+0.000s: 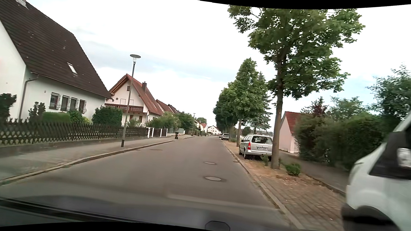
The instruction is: Follow the waypoints while adhering to traffic rules and regulations
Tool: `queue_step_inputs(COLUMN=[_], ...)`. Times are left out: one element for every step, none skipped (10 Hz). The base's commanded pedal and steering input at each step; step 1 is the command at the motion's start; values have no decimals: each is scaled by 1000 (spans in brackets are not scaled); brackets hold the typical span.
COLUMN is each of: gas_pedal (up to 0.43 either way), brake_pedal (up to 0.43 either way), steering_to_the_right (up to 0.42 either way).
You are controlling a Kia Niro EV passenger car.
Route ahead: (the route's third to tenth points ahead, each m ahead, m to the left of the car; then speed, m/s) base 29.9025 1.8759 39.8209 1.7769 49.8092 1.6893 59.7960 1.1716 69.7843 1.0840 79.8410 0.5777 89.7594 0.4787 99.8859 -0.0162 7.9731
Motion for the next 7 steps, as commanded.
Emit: queue_step_inputs(gas_pedal=[260, 248, 248, 248, 240, 228, 177], brake_pedal=[0, 0, 0, 0, 0, 0, 0], steering_to_the_right=[-9, -9, -9, -9, -9, -8, -7])
